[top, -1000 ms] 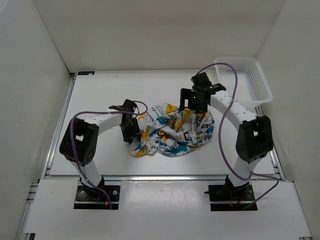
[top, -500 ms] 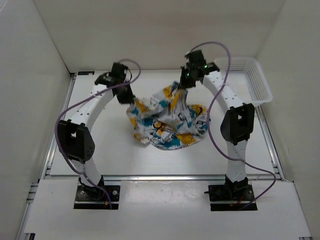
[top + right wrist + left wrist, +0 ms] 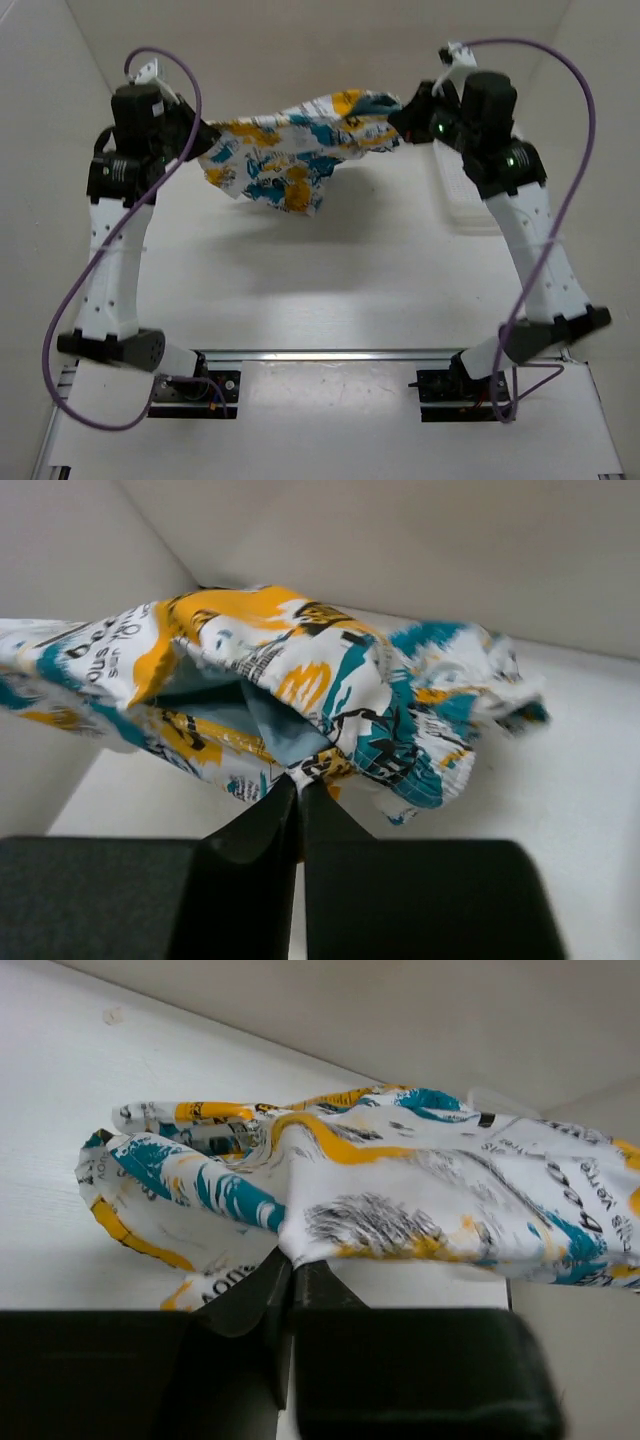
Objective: Fold and stack the shorts
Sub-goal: Move the shorts to the center of the board
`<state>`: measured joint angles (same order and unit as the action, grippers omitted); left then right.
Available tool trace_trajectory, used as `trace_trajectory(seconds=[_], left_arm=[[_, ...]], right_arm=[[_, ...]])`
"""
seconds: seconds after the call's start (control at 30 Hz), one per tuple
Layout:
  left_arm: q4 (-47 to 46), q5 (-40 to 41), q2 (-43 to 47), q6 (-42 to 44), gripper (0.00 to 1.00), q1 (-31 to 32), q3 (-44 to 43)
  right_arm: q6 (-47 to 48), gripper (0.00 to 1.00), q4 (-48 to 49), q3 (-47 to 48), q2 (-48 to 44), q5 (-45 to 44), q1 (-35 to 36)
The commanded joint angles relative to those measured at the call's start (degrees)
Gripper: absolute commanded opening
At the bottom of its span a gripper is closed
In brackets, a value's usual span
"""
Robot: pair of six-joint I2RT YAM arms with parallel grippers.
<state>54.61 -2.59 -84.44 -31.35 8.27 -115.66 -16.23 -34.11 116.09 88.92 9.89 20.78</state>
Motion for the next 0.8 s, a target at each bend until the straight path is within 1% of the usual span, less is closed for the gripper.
trace_trajectory(seconds=[0.0,0.03,0.07,0.1,0.13,0.17,0.2,0.23,0.27,0.3,0.33,0.37,0.4,0.43,0.47,0.5,0.53,0.6,0.63,0.67,0.7,0.73,0.77], left_arm=[[1.8,3.8,9.5,0.9,0.20,-2.2,15.6],[1.8,2.0,12.1,0.9,0.29,-2.2,19.9],[1.2,0.8,14.8,0.3,0.64,-2.2,24.4],[0.2,-0.7,17.4,0.3,0.84,-1.7,28.7],[0.1,-3.5,21.8,0.3,0.98,-1.7,35.8],[0.1,-4.1,23.5,-0.2,1.00,-1.7,38.5],[0.1,-4.1,24.8,-0.2,1.00,-1.7,40.6],[0.1,-4.6,25.7,-0.2,1.00,-1.7,43.4],[0.1,-3.7,25.7,0.4,1.00,-1.7,44.2],[0.1,-3.7,25.7,0.4,0.94,-1.7,44.2],[0.1,-2.5,23.9,1.2,0.71,-1.7,44.2],[0.1,-1.7,22.7,1.2,0.54,-1.7,44.2],[0.1,-1.0,21.3,1.2,0.36,-1.7,44.2],[0.1,-1.0,18.5,0.0,0.23,-1.7,44.7],[0.1,-1.0,17.0,-0.6,0.10,-1.7,44.7],[0.1,-1.0,15.6,-1.2,0.10,-1.7,45.5],[-0.5,-1.0,14.7,-2.6,0.10,-1.7,46.3],[-1.7,-1.0,12.6,-4.8,0.10,-1.7,49.8],[-2.6,-1.7,12.6,-5.6,0.10,-1.7,51.1],[-3.4,-3.0,12.0,-7.6,0.14,-1.7,54.0],[-5.1,-3.8,11.4,-8.5,0.24,-1.7,55.3],[-6.3,-4.6,11.4,-9.2,0.31,-1.7,56.7],[-7.3,-6.0,10.3,-10.9,0.45,-1.7,59.0]], right_arm=[[3.3,0.07,6.0,-20.0,-12.0,-18.1,-1.3],[3.3,0.16,7.8,-32.7,-19.4,-20.1,-1.3],[2.6,0.30,9.8,-38.7,-23.0,-22.2,-1.3],[1.4,0.65,9.8,-43.7,-26.1,-24.0,-1.3],[0.6,0.74,9.1,-51.4,-31.4,-25.6,-1.3],[-0.3,0.80,8.0,-54.6,-33.7,-29.3,-1.8],[-3.1,0.89,5.4,-57.1,-35.6,-30.8,-2.5],[-4.2,0.89,4.1,-58.9,-38.0,-31.3,-3.1],[-5.2,0.89,2.9,-61.1,-38.7,-31.3,-3.7],[-7.0,0.87,1.6,-61.8,-38.7,-30.8,-4.2],[-8.0,0.69,1.6,-61.8,-38.7,-28.7,-4.9],[-9.2,0.56,1.0,-61.8,-37.5,-27.1,-4.9],[-11.4,0.42,0.4,-61.8,-34.8,-25.1,-4.9],[-12.5,0.24,0.4,-61.3,-33.0,-22.6,-4.9],[-13.8,0.17,-0.2,-61.2,-31.2,-20.1,-4.9],[-15.2,0.11,-0.2,-61.2,-27.4,-15.8,-4.9],[-17.8,0.02,-0.2,-61.2,-25.6,-13.3,-4.9],[-19.4,0.02,1.7,-62.7,-21.4,-7.3,-6.7],[-21.3,0.02,4.6,-63.5,-20.3,-1.8,-7.3],[-21.8,0.12,6.7,-64.4,-19.5,0.7,-8.6],[-21.8,0.19,8.5,-65.7,-17.9,2.1,-9.2],[-22.4,0.33,11.2,-65.7,-17.0,2.2,-10.0],[-22.4,0.38,12.1,-65.7,-16.1,2.7,-10.0]])
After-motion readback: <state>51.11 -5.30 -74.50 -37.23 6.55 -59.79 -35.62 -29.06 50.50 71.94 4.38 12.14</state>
